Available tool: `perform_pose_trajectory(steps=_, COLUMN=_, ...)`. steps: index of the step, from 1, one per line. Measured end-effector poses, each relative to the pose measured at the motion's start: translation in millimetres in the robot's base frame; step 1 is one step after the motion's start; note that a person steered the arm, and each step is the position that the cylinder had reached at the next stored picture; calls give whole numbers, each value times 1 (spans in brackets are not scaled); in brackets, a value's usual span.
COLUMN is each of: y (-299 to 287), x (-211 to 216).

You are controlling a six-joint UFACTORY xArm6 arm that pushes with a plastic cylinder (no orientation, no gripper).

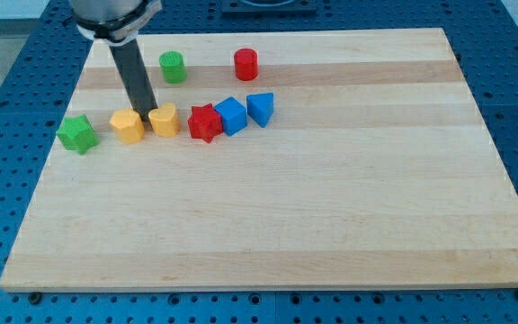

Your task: Slide the yellow heart a bit down

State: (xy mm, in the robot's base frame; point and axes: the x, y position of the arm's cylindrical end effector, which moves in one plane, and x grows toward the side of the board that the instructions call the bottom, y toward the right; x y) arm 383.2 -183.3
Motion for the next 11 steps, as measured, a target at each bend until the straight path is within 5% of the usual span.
perform_pose_trajectory(steps=2, y=-6, x=21)
perform_pose_trajectory(steps=4, y=32, x=-40)
perform_pose_trajectory(steps=6, y=85, x=-39)
perform_pose_trajectory(steps=11, y=24, x=-5)
